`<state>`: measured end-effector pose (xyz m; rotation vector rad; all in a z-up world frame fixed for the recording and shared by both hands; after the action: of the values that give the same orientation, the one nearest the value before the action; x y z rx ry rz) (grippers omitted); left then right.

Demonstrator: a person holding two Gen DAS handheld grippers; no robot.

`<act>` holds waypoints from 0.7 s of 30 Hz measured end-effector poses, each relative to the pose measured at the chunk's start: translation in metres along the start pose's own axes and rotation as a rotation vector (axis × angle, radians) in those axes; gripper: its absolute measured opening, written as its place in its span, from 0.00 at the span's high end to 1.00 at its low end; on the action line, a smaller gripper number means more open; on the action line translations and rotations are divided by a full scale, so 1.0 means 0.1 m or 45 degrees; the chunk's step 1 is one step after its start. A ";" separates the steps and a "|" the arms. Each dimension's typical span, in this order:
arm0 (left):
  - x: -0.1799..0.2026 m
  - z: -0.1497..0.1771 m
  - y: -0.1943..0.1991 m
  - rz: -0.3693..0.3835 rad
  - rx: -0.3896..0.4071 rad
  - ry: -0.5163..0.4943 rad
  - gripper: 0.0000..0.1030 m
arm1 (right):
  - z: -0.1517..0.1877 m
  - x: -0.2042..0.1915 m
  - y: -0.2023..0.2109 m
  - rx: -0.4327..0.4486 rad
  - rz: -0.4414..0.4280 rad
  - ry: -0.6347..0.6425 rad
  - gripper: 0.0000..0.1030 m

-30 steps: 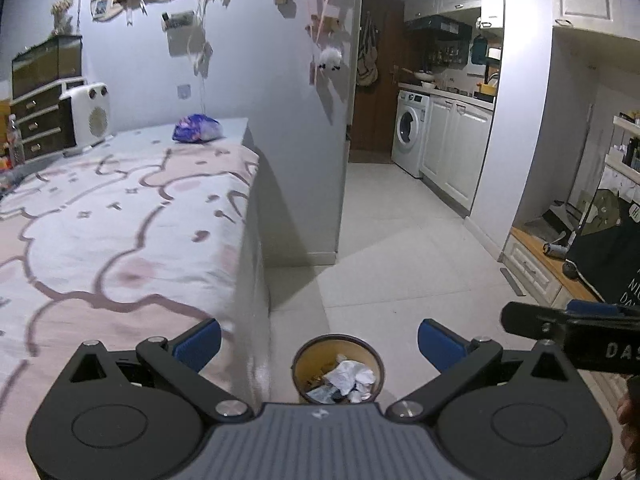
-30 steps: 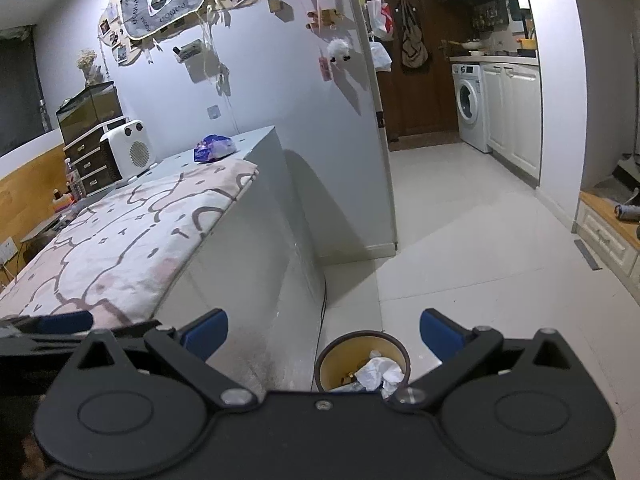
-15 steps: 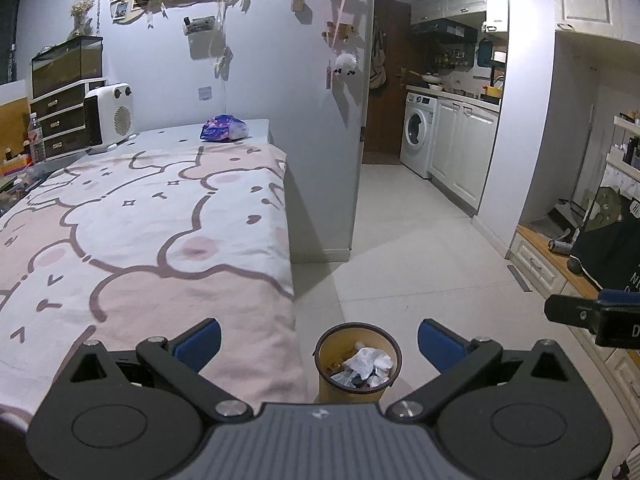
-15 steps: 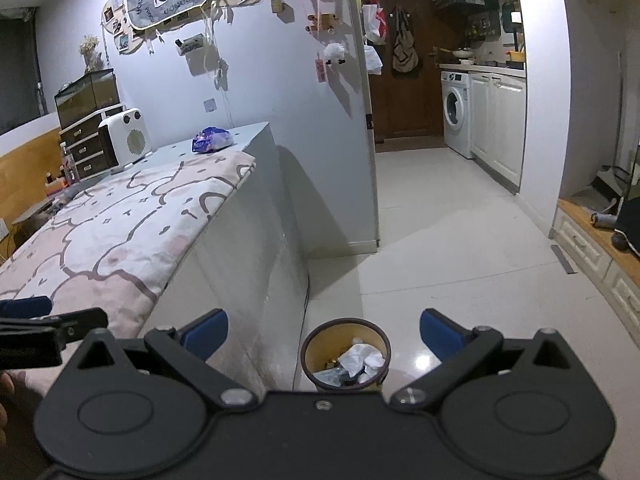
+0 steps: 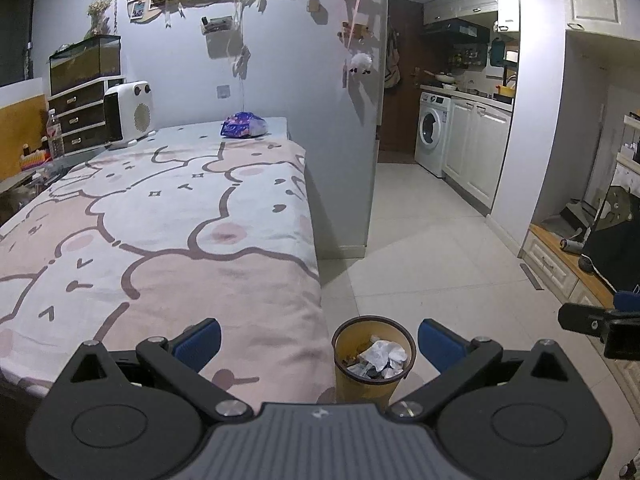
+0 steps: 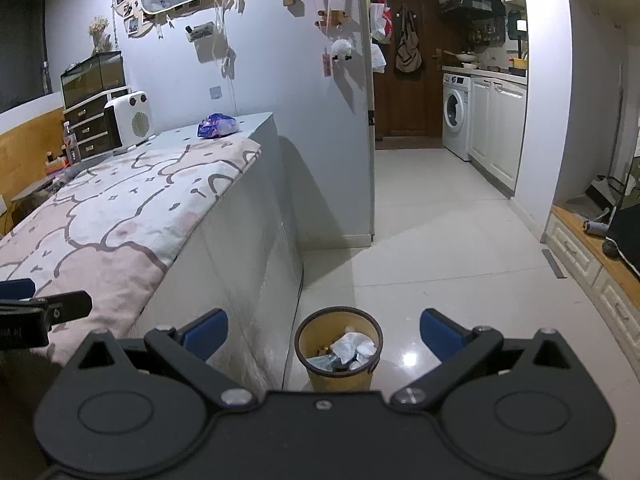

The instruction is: Collect trash

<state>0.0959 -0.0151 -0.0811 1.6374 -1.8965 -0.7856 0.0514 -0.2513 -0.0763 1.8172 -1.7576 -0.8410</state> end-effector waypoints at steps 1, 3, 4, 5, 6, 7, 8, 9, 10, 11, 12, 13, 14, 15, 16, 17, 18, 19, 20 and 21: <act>0.00 0.01 0.00 -0.001 -0.003 0.000 0.00 | 0.01 0.00 0.01 0.000 0.003 0.001 0.00; 0.00 0.03 0.00 0.002 -0.008 -0.002 0.00 | 0.00 0.00 0.02 0.004 0.010 0.002 0.00; 0.01 0.04 0.00 0.004 -0.010 -0.003 0.00 | 0.00 0.00 0.03 0.007 0.012 0.003 0.00; 0.01 0.04 0.00 0.004 -0.011 -0.003 0.00 | 0.00 0.00 0.03 0.008 0.014 0.003 0.00; 0.01 0.05 0.01 0.005 -0.010 -0.004 0.00 | 0.00 0.00 0.04 0.010 0.016 0.003 0.00; 0.00 0.05 0.01 0.005 -0.009 -0.004 0.00 | 0.00 0.00 0.05 0.010 0.017 0.003 0.00; 0.00 0.04 0.01 0.005 -0.008 -0.002 0.00 | 0.00 0.00 0.05 0.010 0.017 0.004 0.00; 0.00 0.04 0.01 0.004 -0.007 -0.001 0.00 | 0.01 0.00 0.05 0.010 0.017 0.005 0.00; 0.00 0.05 0.02 0.005 -0.006 0.001 0.00 | 0.00 0.00 0.05 0.009 0.016 0.004 0.00; 0.00 0.05 0.02 0.005 -0.006 0.002 0.00 | 0.00 0.00 0.04 0.009 0.016 0.003 0.00; 0.00 0.05 0.02 0.004 -0.006 0.003 0.00 | 0.00 0.00 0.04 0.009 0.016 0.003 0.00; 0.00 0.05 0.02 0.003 -0.006 0.004 0.00 | 0.00 0.00 0.05 0.008 0.016 0.002 0.00; 0.00 0.04 0.02 0.003 -0.006 0.006 0.00 | 0.01 0.00 0.04 0.009 0.017 0.002 0.00; 0.00 0.04 0.02 0.003 -0.005 0.007 0.00 | 0.01 -0.01 0.04 0.010 0.016 0.003 0.00; -0.01 0.04 0.02 0.003 -0.006 0.008 0.00 | 0.01 0.00 0.05 0.010 0.016 0.004 0.00; -0.01 0.04 0.02 0.003 -0.006 0.009 0.00 | 0.01 0.00 0.05 0.010 0.016 0.004 0.00; -0.01 0.04 0.02 0.003 -0.006 0.010 0.00 | 0.00 -0.01 0.04 0.010 0.016 0.004 0.00; -0.01 0.04 0.02 0.004 -0.006 0.012 0.00 | 0.00 -0.01 0.05 0.009 0.015 0.005 0.00; -0.01 0.04 0.02 0.003 -0.006 0.010 0.00 | 0.01 -0.01 0.05 0.009 0.016 0.006 0.00; -0.01 0.04 0.02 0.003 -0.005 0.010 0.00 | 0.01 -0.01 0.05 0.009 0.016 0.006 0.00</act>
<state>0.0917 -0.0130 -0.0822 1.6331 -1.8896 -0.7805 0.0473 -0.2503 -0.0736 1.8096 -1.7695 -0.8258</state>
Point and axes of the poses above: each gripper's, at about its wrist camera, not at the fingertips, and y roughly against the way its jaws point, x to its right, z to its underside, the point moved 4 cm from there along -y, roughly the way its jaws point, and after that the axes turned 11 degrees about -x, right-handed, at the moved point
